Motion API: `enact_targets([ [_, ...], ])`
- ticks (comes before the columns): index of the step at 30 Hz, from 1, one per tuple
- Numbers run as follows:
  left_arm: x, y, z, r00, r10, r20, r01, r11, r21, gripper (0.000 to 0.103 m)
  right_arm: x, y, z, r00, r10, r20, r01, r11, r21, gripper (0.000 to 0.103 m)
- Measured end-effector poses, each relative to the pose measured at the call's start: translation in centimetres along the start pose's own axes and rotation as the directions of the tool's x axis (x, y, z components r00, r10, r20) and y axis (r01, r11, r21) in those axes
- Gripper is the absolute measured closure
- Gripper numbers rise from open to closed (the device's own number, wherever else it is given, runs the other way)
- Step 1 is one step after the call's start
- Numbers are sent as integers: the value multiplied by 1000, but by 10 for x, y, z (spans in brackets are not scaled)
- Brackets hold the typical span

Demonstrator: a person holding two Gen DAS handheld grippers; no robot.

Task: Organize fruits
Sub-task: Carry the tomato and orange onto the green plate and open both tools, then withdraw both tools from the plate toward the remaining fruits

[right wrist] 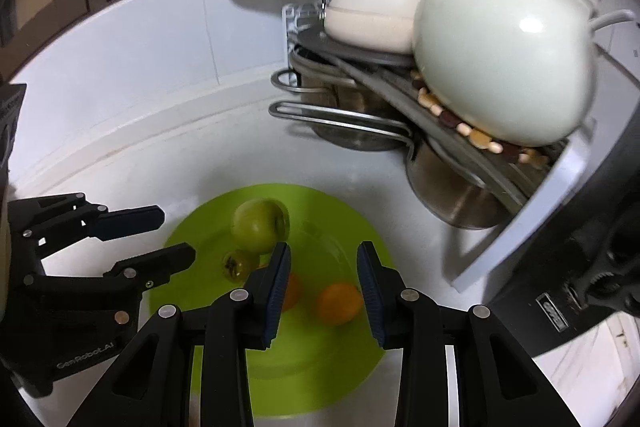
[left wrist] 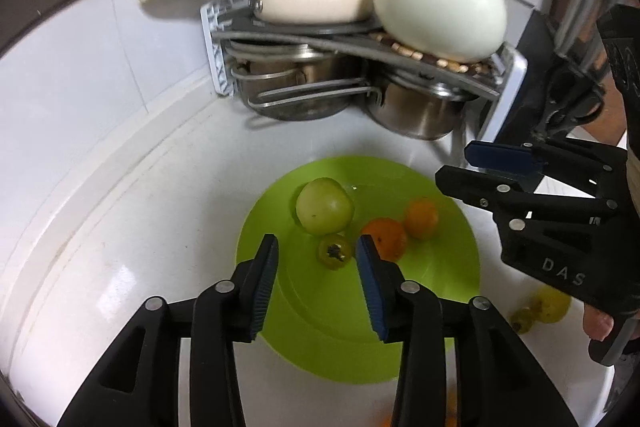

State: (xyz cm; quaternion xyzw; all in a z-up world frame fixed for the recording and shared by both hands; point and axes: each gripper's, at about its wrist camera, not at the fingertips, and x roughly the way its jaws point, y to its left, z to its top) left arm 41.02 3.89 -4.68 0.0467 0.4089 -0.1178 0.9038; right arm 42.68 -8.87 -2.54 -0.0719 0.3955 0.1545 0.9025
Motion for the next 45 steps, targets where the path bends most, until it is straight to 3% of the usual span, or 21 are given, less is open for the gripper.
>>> enact_targets([
  [16, -89, -30, -30, 987, 25, 158, -27, 1000, 8, 42, -96, 6, -40, 990, 3, 138, 1, 1000, -25, 63],
  [25, -117, -49, -59, 981, 13, 195, -19, 999, 29, 36, -134, 11, -63, 981, -16, 194, 18, 1000, -9, 44],
  [40, -120, -79, -109, 980, -78, 182, 53, 989, 137, 36, -150, 19, -122, 989, -47, 140, 52, 998, -34, 44],
  [45, -111, -88, -124, 984, -102, 146, 76, 982, 171, 36, -147, 21, -138, 992, -46, 115, 51, 998, -41, 44],
])
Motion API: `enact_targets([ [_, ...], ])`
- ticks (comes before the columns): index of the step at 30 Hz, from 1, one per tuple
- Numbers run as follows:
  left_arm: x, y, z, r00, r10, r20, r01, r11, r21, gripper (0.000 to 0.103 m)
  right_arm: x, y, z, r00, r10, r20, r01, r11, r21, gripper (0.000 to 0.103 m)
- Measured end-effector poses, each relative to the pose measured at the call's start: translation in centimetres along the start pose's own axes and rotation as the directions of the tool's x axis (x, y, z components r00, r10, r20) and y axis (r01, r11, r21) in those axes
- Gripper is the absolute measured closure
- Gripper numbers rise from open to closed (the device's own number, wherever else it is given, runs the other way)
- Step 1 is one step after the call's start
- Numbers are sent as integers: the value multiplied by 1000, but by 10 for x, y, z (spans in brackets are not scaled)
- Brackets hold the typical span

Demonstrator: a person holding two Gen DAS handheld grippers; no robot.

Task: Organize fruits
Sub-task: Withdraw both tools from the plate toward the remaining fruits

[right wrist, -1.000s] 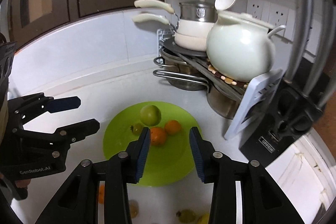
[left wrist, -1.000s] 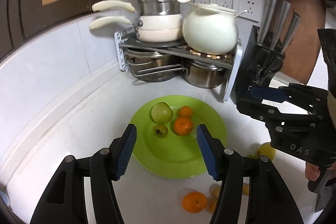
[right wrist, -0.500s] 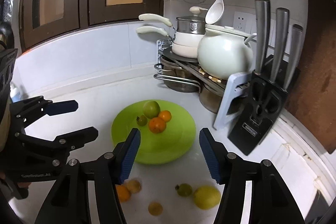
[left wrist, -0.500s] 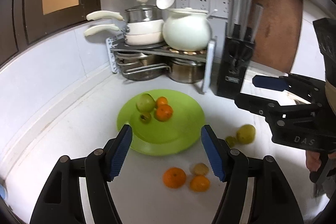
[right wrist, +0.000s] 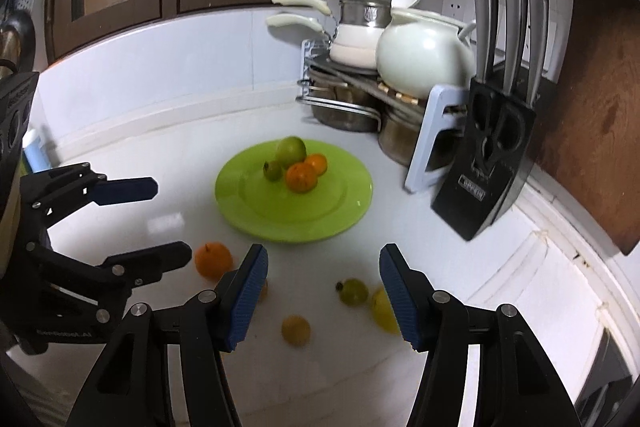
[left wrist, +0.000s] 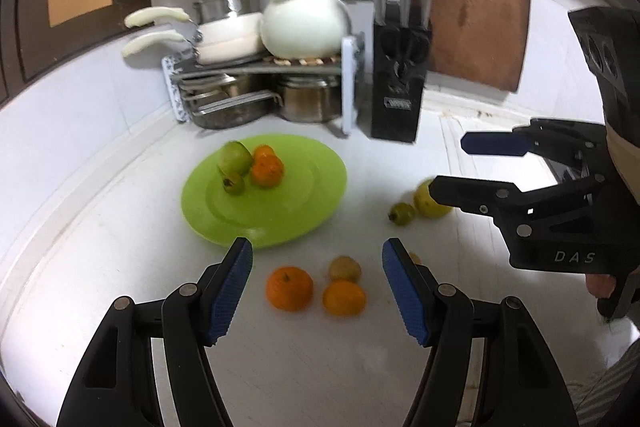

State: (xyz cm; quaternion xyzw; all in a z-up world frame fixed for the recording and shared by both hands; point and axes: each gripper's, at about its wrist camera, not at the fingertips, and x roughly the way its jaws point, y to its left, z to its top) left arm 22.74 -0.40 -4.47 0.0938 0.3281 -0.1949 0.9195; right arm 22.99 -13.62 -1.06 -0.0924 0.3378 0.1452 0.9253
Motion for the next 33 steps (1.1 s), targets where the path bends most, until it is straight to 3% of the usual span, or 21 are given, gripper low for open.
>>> enact_targets([
  [8, 12, -14, -15, 999, -12, -30, 14, 998, 61, 40, 6, 5, -24, 999, 25, -30, -26, 1000, -10, 44],
  [20, 36, -19, -28, 994, -32, -100, 39, 997, 72, 53, 29, 8, -47, 989, 92, -114, -89, 996, 29, 44],
  [33, 58, -21, -27, 989, -39, -139, 50, 996, 74, 56, 55, 4, -53, 974, 141, -178, -129, 989, 73, 57],
])
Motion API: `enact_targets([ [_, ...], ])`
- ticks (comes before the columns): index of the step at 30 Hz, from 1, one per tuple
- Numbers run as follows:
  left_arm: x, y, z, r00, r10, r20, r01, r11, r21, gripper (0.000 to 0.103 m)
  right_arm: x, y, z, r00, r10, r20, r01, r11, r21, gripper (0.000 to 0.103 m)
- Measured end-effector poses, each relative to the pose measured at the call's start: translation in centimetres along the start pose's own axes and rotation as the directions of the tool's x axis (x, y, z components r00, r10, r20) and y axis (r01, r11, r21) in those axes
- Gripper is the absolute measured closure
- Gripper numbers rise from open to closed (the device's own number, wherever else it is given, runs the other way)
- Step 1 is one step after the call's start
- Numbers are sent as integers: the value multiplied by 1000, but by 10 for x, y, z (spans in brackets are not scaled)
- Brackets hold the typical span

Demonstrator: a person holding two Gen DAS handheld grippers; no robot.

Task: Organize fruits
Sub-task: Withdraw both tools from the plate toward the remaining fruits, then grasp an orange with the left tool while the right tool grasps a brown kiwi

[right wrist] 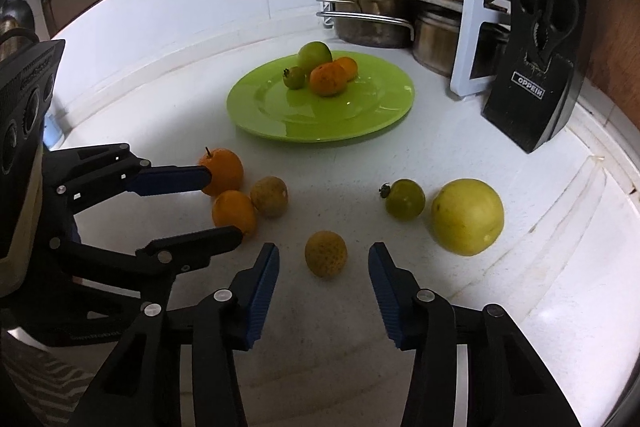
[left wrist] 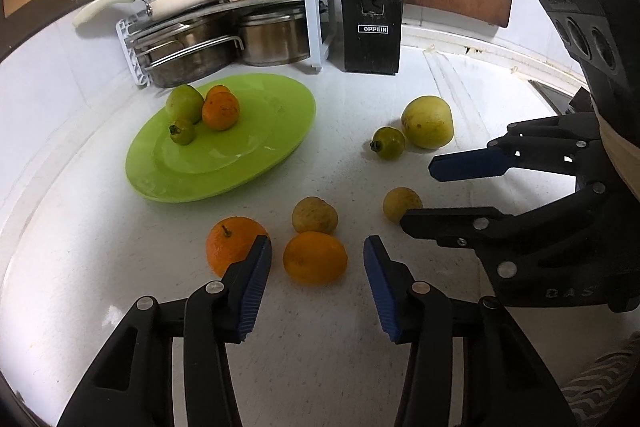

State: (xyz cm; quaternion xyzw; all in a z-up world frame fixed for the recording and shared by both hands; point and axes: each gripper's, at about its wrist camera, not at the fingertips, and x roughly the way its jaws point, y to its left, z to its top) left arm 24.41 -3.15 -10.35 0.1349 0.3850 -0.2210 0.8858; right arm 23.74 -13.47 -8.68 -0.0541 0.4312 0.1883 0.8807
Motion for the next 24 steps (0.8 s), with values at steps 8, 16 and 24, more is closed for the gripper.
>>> enact_targets([
  [8, 11, 0, 0, 999, -2, -33, 2, 1000, -8, 62, 10, -4, 2, 1000, 18, -23, -17, 999, 36, 66],
  [16, 12, 3, -1, 999, 3, -34, -4, 1000, -21, 66, 17, -5, 3, 999, 19, -42, -17, 999, 41, 70],
  [24, 11, 4, 0, 1000, -2, -30, 0, 999, -42, 67, 16, -4, 0, 999, 19, -42, -17, 999, 46, 76],
])
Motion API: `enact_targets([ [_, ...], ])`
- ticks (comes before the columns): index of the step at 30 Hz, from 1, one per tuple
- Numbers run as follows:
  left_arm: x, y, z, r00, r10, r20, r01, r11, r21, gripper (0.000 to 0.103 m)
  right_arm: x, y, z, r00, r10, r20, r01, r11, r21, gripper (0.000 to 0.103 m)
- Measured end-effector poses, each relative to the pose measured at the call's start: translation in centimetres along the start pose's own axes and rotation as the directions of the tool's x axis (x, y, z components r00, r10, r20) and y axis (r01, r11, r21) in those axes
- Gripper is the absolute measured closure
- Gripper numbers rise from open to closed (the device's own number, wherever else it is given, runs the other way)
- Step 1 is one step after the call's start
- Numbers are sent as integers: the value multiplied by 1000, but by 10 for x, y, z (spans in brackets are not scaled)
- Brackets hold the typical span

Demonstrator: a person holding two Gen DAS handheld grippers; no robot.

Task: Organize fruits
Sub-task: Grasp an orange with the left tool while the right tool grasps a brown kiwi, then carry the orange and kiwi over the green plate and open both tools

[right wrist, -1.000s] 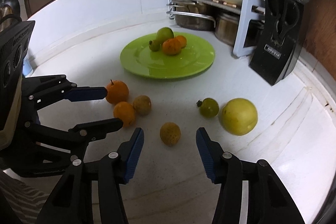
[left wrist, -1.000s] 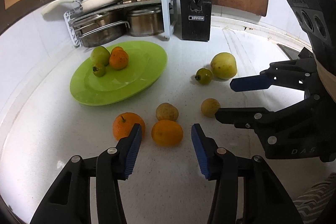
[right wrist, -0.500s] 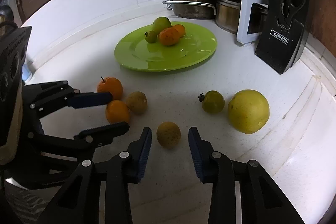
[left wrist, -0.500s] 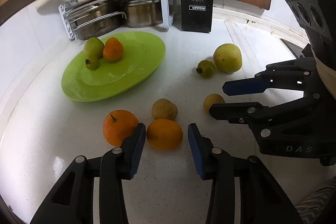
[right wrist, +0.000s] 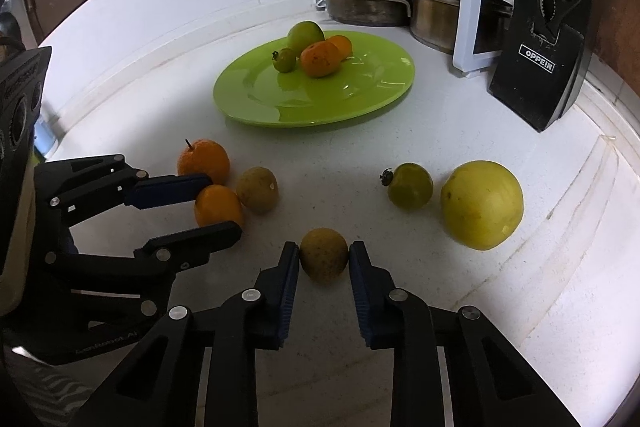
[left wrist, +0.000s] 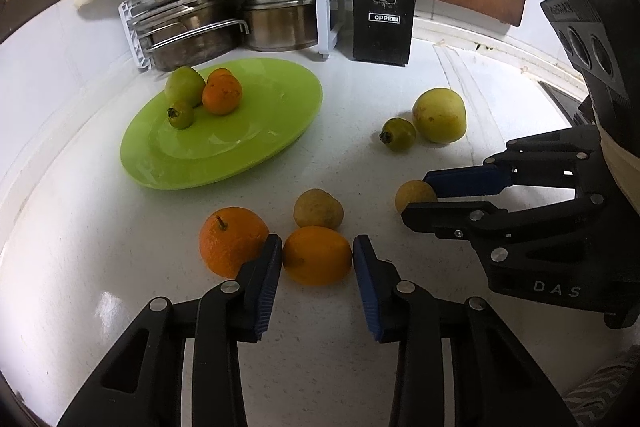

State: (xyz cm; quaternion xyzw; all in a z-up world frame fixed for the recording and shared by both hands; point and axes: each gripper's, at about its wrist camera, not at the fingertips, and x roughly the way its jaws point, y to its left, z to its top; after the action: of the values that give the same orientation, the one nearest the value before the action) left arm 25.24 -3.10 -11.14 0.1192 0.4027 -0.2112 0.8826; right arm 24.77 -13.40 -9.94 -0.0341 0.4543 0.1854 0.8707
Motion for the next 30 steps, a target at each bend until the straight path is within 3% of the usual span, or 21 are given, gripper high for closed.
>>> enact_targets([
  [16, -25, 3, 4, 998, 7, 63, -4, 999, -39, 67, -24, 6, 6, 998, 2, 57, -2, 1000, -11, 76],
  [30, -59, 18, 22, 982, 77, 170, -68, 996, -62, 67, -44, 11, 32, 987, -7, 162, 11, 1000, -27, 76],
])
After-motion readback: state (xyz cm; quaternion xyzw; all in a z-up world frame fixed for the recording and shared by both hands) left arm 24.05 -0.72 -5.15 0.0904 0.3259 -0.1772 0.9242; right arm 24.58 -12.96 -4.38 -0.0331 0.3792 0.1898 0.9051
